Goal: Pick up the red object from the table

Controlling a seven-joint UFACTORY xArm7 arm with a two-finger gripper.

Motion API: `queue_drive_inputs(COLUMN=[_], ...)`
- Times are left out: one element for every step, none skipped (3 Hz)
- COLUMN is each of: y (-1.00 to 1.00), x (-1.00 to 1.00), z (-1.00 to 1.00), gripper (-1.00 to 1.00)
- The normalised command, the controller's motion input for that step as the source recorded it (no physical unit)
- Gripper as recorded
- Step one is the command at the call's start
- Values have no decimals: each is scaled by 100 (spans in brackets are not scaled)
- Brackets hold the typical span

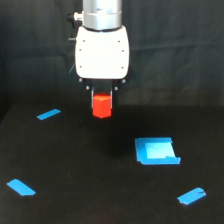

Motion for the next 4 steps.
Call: queue_drive_inputs(y=[-6,1,-2,-14], x=[5,1,0,-9], z=[9,-2,3,-3], gripper=[-100,-100,-96,-94])
